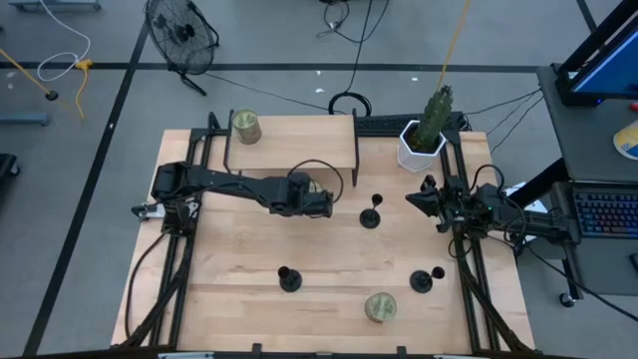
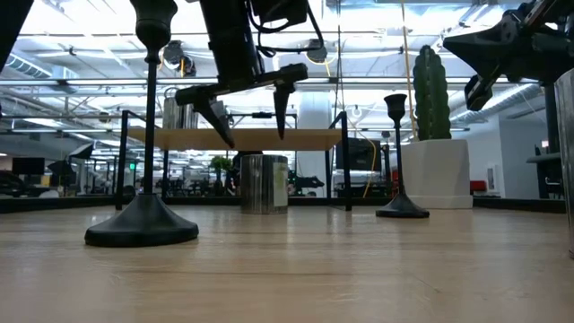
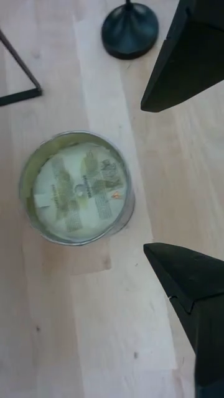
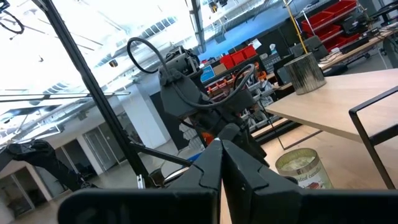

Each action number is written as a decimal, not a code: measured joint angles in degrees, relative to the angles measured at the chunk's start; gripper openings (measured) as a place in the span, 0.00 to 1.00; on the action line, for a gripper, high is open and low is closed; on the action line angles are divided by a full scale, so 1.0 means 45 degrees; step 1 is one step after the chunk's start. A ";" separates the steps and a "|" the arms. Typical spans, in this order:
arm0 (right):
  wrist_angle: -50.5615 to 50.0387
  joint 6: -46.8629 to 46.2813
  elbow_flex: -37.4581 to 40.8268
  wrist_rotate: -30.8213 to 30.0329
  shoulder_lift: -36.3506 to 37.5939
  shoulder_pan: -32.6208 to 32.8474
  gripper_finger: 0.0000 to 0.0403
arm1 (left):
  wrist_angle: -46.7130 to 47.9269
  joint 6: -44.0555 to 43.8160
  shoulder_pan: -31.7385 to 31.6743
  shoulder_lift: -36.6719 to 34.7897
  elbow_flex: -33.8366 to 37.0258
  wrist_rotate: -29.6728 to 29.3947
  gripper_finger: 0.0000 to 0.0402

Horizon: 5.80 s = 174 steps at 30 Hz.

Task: Pick & Place candle stick holders
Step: Put the top green scented candle on the shelf

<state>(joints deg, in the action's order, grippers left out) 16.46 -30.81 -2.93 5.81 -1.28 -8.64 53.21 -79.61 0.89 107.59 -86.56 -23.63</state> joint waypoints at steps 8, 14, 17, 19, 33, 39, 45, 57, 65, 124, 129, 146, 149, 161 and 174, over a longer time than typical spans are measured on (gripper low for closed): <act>0.0001 0.0000 0.0002 -0.0001 -0.0004 0.0000 0.00 | 0.0010 -0.0036 0.0024 0.0000 0.0005 -0.0104 0.91; -0.0002 0.0001 0.0002 0.0000 -0.0002 0.0000 0.00 | 0.0010 -0.0034 0.0015 0.0000 0.0005 -0.0290 0.91; -0.0001 0.0000 0.0004 0.0001 -0.0003 0.0000 0.00 | 0.0007 -0.0043 0.0014 0.0000 0.0005 -0.0811 0.91; 0.0001 0.0000 -0.0001 -0.0001 -0.0004 0.0000 0.00 | 0.0010 -0.0054 0.0015 0.0000 0.0005 -0.1081 0.91; -0.0004 0.0000 0.0000 0.0004 -0.0004 0.0000 0.00 | 0.0223 -0.2536 -0.0430 0.0000 0.1176 -0.0183 0.91; 0.0001 0.0000 -0.0001 0.0004 -0.0001 0.0000 0.00 | 0.0170 -0.3397 -0.0324 -0.0052 0.1326 -0.0356 0.91; -0.0004 0.0000 0.0001 0.0004 -0.0004 0.0000 0.00 | 0.0214 -0.3550 -0.0393 -0.0068 0.1326 -0.0472 0.91; 0.0001 0.0000 0.0003 0.0038 -0.0003 0.0000 0.00 | 0.1844 -0.4675 -0.0656 -0.0105 0.1326 -0.0265 0.91; -0.0004 0.0000 0.0001 0.0041 -0.0002 0.0000 0.00 | 0.2453 -0.4744 -0.0703 -0.0277 0.1324 -0.0300 0.91; -0.0004 0.0000 -0.0001 0.0042 -0.0004 0.0000 0.00 | 0.2249 -0.1997 -0.1059 -0.0277 0.1321 -0.0406 0.91; -0.0001 -0.0003 0.0001 0.0042 -0.0001 0.0000 0.00 | 0.2249 -0.1996 -0.1059 -0.0277 0.1321 -0.0404 0.91; 0.0001 0.0000 0.0001 0.0044 -0.0004 0.0000 0.00 | 0.2116 -0.1700 -0.1059 -0.0192 0.1308 -0.0455 0.63; 0.0001 -0.0003 0.0001 0.0045 -0.0003 0.0000 0.00 | 0.2090 -0.1567 -0.1059 -0.0062 0.1311 -0.0458 0.56; 0.0006 -0.0363 -0.0001 0.0047 -0.0002 0.0000 0.00 | 0.1886 -0.1558 -0.1061 0.0073 0.1311 -0.0246 0.40; 0.0001 -0.0342 0.0001 0.0047 -0.0004 0.0000 0.00 | 0.1496 -0.0554 -0.1059 0.0068 0.1326 -0.0370 0.03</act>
<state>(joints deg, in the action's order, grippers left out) 16.47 -32.35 -2.93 6.02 -1.30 -8.64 59.94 -82.11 -3.88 107.90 -80.60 -25.30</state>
